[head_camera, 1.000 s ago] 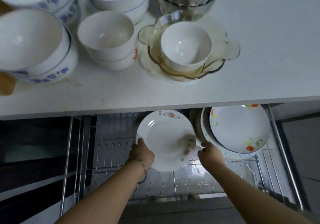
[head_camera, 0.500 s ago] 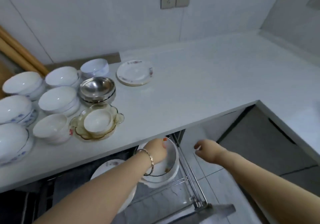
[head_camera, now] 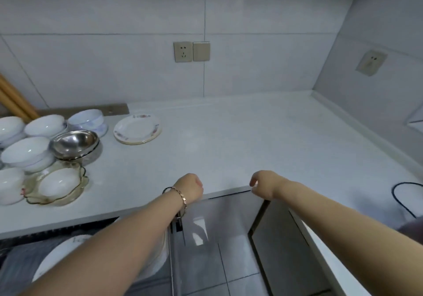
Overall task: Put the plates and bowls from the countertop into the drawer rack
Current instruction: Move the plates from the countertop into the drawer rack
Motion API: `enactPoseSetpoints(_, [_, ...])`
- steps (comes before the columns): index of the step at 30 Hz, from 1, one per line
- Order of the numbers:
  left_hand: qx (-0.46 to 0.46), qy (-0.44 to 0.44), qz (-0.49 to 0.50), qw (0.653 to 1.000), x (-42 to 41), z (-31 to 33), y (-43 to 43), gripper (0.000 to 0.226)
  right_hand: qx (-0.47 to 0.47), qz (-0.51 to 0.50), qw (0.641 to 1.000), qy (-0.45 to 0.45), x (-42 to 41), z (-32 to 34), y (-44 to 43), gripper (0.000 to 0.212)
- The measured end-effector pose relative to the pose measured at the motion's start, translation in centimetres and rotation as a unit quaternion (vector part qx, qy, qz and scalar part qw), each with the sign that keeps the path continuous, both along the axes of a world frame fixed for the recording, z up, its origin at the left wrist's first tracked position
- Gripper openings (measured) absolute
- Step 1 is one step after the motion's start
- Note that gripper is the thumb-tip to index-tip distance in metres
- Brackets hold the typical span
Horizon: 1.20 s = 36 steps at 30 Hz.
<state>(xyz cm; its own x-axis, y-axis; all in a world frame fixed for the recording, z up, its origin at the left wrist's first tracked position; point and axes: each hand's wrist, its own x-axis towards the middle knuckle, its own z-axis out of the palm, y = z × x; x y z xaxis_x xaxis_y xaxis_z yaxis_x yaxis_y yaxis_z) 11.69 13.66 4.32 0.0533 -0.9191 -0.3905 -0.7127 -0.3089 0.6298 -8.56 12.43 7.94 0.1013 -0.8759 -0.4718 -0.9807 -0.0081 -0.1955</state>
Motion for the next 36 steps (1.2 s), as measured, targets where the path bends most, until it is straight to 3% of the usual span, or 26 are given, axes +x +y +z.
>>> enactPoseSetpoints(7, [-0.009, -0.002, 0.062, 0.998, 1.4, 1.1, -5.0, 0.021, -0.009, 0.049, 0.999, -0.017, 1.6, 1.6, -7.4, 0.038])
enactPoseSetpoints(12, [-0.015, -0.048, 0.107, 0.993, 5.8, 2.1, -10.0, 0.014, -0.005, 0.052, 0.996, -0.079, 5.5, 1.4, -13.5, 0.036])
enactPoseSetpoints(15, [-0.020, -0.067, 0.138, 0.988, 8.3, 2.6, -12.2, 0.028, 0.002, 0.066, 0.992, -0.107, 8.4, 0.4, -16.8, 0.033])
enactPoseSetpoints(19, [0.008, -0.077, 0.165, 0.983, 11.9, 2.1, -14.3, 0.017, 0.016, 0.123, 0.989, -0.079, 12.7, -0.6, -20.4, 0.034])
enactPoseSetpoints(25, [0.023, -0.056, 0.251, 0.966, 16.8, -0.4, -19.0, 0.020, 0.041, 0.185, 0.980, -0.055, 18.9, -4.1, -27.2, 0.037])
enactPoseSetpoints(32, [0.075, 0.027, 0.411, 0.908, 22.7, -7.0, -27.7, 0.044, 0.050, 0.180, 0.980, -0.060, 26.4, -11.3, -38.1, 0.038])
enactPoseSetpoints(36, [0.110, 0.037, 0.490, 0.864, 25.3, -10.8, -31.4, 0.049, 0.069, 0.123, 0.985, -0.099, 30.5, -14.9, -43.0, 0.052])
